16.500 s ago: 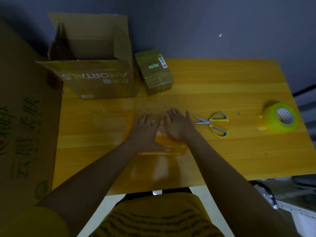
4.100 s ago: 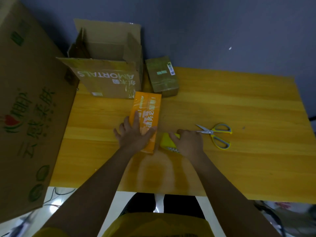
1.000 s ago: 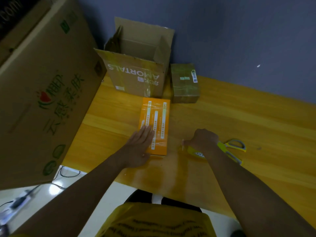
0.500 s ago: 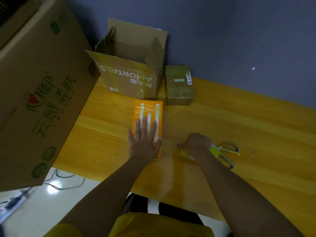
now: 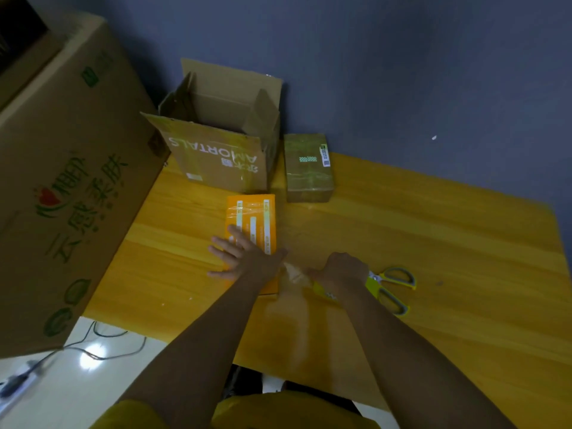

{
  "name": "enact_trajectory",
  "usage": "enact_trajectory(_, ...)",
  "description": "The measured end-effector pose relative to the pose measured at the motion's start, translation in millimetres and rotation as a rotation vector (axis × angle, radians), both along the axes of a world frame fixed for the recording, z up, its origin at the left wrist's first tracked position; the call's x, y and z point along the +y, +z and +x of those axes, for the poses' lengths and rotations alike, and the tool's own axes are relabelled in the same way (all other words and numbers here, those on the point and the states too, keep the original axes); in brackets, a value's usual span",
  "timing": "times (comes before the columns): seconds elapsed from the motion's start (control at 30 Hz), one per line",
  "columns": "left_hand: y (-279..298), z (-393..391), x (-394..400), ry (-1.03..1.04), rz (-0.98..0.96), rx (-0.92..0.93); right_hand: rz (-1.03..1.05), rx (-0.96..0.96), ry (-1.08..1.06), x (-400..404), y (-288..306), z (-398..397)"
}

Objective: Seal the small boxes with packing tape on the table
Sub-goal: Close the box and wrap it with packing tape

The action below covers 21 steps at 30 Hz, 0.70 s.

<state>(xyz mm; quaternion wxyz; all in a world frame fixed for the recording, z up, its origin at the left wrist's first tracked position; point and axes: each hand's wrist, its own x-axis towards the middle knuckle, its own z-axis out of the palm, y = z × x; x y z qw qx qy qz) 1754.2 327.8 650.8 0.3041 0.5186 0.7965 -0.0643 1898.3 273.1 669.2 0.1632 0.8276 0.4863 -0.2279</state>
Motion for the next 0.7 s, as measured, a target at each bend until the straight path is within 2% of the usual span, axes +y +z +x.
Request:
enact_trajectory(0.13,-4,3,5,0.029,0.000,0.034,0.048,0.070,-0.043,-10,6,15)
enact_trajectory(0.33,5,0,6,0.007,0.017,0.012,0.306,0.448,-0.320,-63,9,51)
enact_trajectory(0.43,10,-8,4,-0.072,0.005,-0.036,0.360,0.454,-0.368,-73,10,45)
enact_trajectory(0.5,7,-18,12,-0.106,0.005,-0.164,0.413,0.405,-0.387,-66,16,39)
enact_trajectory(0.63,3,-51,28,-0.065,-0.150,-0.647,0.519,0.344,-0.304,-52,44,34)
enact_trajectory(0.7,-1,-63,29,-0.050,-0.222,-0.716,0.504,0.298,-0.228,-44,60,28)
